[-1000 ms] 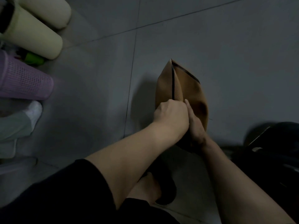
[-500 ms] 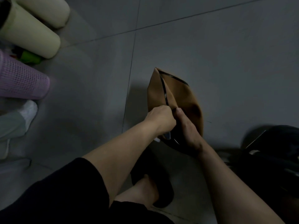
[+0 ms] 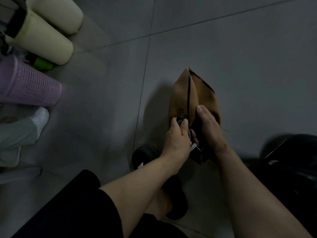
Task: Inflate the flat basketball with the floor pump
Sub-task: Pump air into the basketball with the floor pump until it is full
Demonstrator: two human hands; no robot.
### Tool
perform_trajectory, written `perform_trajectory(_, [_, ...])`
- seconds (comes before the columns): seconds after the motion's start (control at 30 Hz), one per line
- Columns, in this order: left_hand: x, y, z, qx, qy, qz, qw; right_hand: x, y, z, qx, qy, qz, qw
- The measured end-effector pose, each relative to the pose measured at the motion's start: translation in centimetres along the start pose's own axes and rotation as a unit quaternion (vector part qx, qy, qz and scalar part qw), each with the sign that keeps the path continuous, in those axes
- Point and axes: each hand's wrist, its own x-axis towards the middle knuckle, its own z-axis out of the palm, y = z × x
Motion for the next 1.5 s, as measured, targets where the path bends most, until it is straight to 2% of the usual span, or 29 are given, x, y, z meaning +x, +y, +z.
perform_trajectory(0.13, [0.9,0.8,0.4,-0.031,-0.056,-0.026,0.998,-0.3,0.0,-1.3,0.016,0.023,-0.011,1.000])
perform_trajectory(0.33, [1.3,1.9,0.2,0.096,-0.073,0.021,0.992,-0.6,0.4,-1.4,0.010,0.016,-0.017,1.000])
perform_trajectory(0.5, [1.8,3.0,0.9,0.078,-0.103,-0.042,0.991,-1.1,-0.1,-2.3,0.007,0.046,0.013,0.999])
perform_trajectory(0.6, [1.6,3.8,2.2,0.086,-0.123,-0.007,0.989,-0.7,-0.6,-3.0,-0.036,0.119,0.029,0.992])
perform_trajectory(0.67, [1.4,4.2,2.9,0.108,-0.118,0.035,0.986,-0.4,-0.9,-3.4,-0.094,0.181,0.049,0.978])
perform_trajectory(0.73, [1.0,4.1,3.4,0.107,-0.113,0.050,0.987,-0.7,-1.4,-4.0,-0.095,0.215,0.057,0.970])
perform_trajectory(0.87, [0.5,2.6,3.8,0.031,-0.073,0.002,0.997,-3.7,-3.5,-3.8,0.002,0.156,0.055,0.986])
perform_trajectory(0.93, [0.3,1.8,4.2,0.067,0.001,0.017,0.998,-4.3,-3.4,-4.2,0.024,0.114,0.045,0.992])
perform_trajectory(1.0, [0.8,1.4,4.6,0.118,0.089,0.037,0.988,-4.3,-2.9,-4.3,-0.001,0.107,0.041,0.993])
perform_trajectory(1.03, [1.3,1.3,4.7,0.138,0.106,0.038,0.984,-4.2,-2.7,-4.3,-0.005,0.108,0.040,0.993])
perform_trajectory(1.17, [3.5,0.8,5.1,0.118,0.034,0.006,0.992,-4.1,-2.1,-4.8,0.057,0.105,0.056,0.991])
perform_trajectory(1.4, [2.8,0.0,4.1,0.114,0.072,0.034,0.990,-3.9,0.2,-4.6,0.120,0.162,0.043,0.979])
perform_trajectory(1.5, [2.9,-0.2,3.8,0.124,0.075,0.045,0.988,-3.8,-0.2,-4.0,0.096,0.175,0.038,0.979])
